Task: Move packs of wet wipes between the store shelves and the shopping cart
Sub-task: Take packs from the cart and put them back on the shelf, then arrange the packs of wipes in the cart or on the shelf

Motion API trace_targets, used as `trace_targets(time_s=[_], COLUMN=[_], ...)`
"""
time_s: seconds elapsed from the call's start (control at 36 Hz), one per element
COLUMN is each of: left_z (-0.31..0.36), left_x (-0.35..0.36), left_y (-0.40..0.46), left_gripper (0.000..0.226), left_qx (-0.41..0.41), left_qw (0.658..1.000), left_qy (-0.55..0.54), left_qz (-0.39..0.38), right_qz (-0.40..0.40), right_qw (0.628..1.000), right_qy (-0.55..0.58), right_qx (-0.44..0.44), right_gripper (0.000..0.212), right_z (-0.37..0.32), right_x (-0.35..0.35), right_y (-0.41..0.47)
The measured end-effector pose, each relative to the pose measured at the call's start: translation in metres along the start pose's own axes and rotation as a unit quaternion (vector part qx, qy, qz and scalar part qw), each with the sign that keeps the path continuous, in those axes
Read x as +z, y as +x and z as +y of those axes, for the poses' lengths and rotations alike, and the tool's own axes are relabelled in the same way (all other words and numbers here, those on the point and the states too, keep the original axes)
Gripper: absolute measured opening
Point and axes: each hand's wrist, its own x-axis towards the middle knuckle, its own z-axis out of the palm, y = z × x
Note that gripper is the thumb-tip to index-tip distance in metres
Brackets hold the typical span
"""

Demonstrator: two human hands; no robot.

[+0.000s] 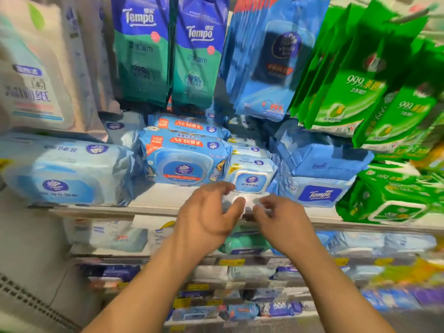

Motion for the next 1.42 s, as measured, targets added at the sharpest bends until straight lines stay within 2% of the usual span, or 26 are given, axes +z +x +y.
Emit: trace_targets(time_s=[0.08, 0.22, 0.42, 0.5, 0.67, 0.81, 1.0, 1.08, 1.25, 1.42], left_z=[0.002, 0.015, 0.048, 0.065, 0.08, 0.075, 0.054, 0.042, 0.001, -0.051], left_x=[-0.001, -0.001, -0.003, 0.005, 0.02, 0.006, -0.048, -0.077, -0.141, -0.216], left_y=[-0.011, -0.031, -0.076, -0.101, -0.167, -0.229, -0.312, -0.351, -0.428, -0.53], left_gripper=[0.059, 0.064, 0.074, 0.071, 0.075, 0.074, 0.073, 0.068, 0.084, 0.083], left_qx=[0.009, 0.009, -0.028, -0.047, -0.109, -0.186, -0.305, -0.338, -0.413, -0.483], left_qw=[1.0, 0.995, 0.974, 0.965, 0.949, 0.937, 0.907, 0.897, 0.869, 0.832], left_qy=[-0.003, 0.095, 0.223, 0.255, 0.294, 0.296, 0.283, 0.274, 0.241, 0.217], left_qz=[0.005, -0.004, 0.021, 0.021, -0.014, 0.01, 0.058, 0.083, 0.125, 0.164], right_qz=[0.001, 0.007, -0.027, -0.051, -0.089, -0.152, -0.23, -0.256, -0.274, -0.304], right_qw=[1.0, 1.0, 0.999, 0.999, 0.993, 0.977, 0.941, 0.925, 0.908, 0.867], right_qy=[0.008, 0.028, 0.002, 0.018, -0.005, -0.021, -0.06, -0.084, -0.07, -0.105], right_qx=[0.016, 0.011, 0.018, 0.005, -0.073, -0.146, -0.242, -0.27, -0.31, -0.381], right_gripper=[0.03, 0.03, 0.043, 0.049, 0.044, 0.043, 0.048, 0.051, 0.058, 0.061], right_z=[0.006, 0.024, 0.047, 0.055, 0.07, 0.058, -0.002, -0.044, -0.131, -0.236], right_x=[-0.007, -0.016, -0.027, -0.03, -0.019, -0.009, 0.009, 0.016, 0.045, 0.086], right_y=[-0.016, -0.04, -0.069, -0.086, -0.133, -0.172, -0.215, -0.238, -0.289, -0.362])
